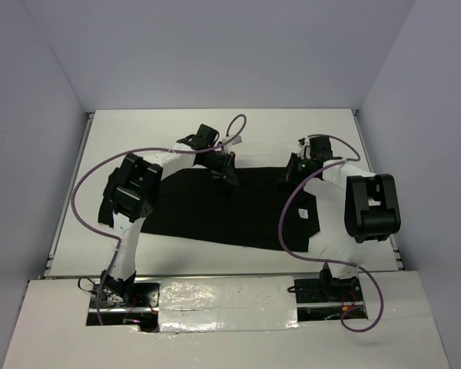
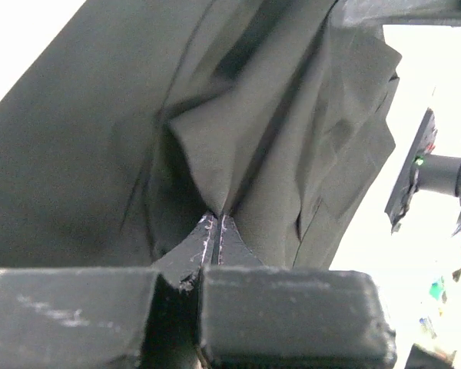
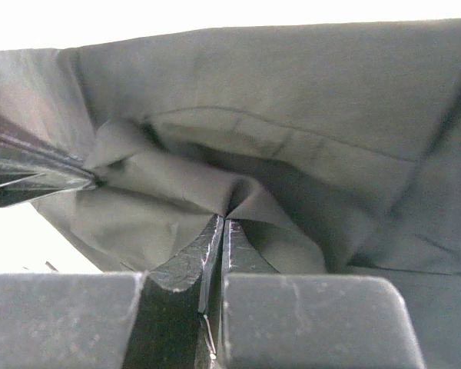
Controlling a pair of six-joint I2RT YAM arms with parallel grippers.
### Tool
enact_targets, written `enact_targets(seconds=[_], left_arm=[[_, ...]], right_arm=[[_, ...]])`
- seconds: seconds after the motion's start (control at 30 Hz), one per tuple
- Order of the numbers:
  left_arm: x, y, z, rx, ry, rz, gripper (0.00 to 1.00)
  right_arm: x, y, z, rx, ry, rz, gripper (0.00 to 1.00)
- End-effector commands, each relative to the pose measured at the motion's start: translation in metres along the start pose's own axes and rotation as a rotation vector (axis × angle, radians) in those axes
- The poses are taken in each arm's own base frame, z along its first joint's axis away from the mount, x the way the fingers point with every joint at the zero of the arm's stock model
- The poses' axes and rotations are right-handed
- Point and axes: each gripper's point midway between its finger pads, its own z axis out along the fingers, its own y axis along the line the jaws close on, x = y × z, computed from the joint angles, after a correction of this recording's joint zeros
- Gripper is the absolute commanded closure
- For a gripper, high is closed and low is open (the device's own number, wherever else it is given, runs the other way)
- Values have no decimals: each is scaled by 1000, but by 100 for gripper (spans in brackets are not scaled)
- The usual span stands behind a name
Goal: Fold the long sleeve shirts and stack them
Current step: Fold the shirt
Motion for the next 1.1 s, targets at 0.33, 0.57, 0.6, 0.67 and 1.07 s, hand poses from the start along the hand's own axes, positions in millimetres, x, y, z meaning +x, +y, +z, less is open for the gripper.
enact_targets(seconds=[0.33,0.57,0.6,0.67,1.07], left_arm=[[-35,-16,-26,70,-183,-21,100],[-49,-19,-24,103,-260,-34,100],[-49,-16,-24,89,-266,-36,100],[-46,-6,-18,59,-255,-53,99],[-56,16,-28,-119,-228,50,49]], right_arm=[[-44,-6,-23,-8,-96,-37,100],[-50,-7,-16,-18,-71,-29,96],[-51,-7,-16,-13,-73,-32,94],[-54,-11,-13,0,-69,-31,87],[-73,-7,-27,62,-103,-73,58]])
